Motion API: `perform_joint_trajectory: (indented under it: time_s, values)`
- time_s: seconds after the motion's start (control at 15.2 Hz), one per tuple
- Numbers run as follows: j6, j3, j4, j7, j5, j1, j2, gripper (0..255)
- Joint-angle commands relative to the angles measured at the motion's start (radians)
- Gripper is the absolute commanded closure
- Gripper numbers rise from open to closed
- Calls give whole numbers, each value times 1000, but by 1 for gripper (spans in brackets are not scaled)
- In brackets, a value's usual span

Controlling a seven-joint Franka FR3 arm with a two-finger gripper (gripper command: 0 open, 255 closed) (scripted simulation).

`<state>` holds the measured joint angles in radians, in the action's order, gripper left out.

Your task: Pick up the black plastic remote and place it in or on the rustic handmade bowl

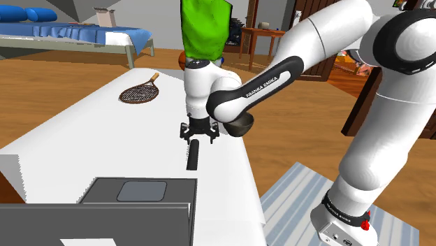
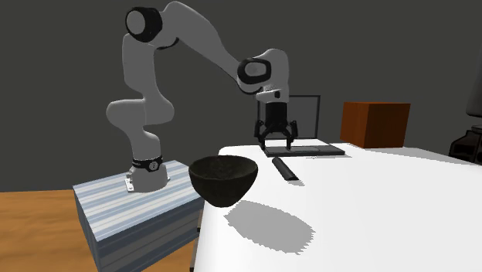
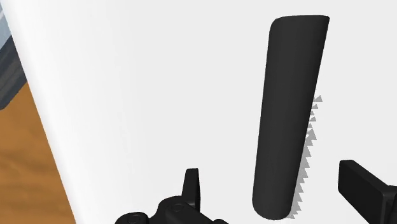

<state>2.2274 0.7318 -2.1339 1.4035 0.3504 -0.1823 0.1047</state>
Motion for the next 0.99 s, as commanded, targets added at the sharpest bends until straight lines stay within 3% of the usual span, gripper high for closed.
perform_joint_trajectory:
  time_s: [0.0, 0.07, 0.53, 0.92]
  values:
    - [-14, -12, 73, 127, 110, 34, 114, 0]
    - [-26, -27, 112, 173, 150, 57, 163, 0]
    - [36, -67, 95, 215, 217, 77, 227, 0]
    - [41, -70, 94, 218, 223, 78, 233, 0]
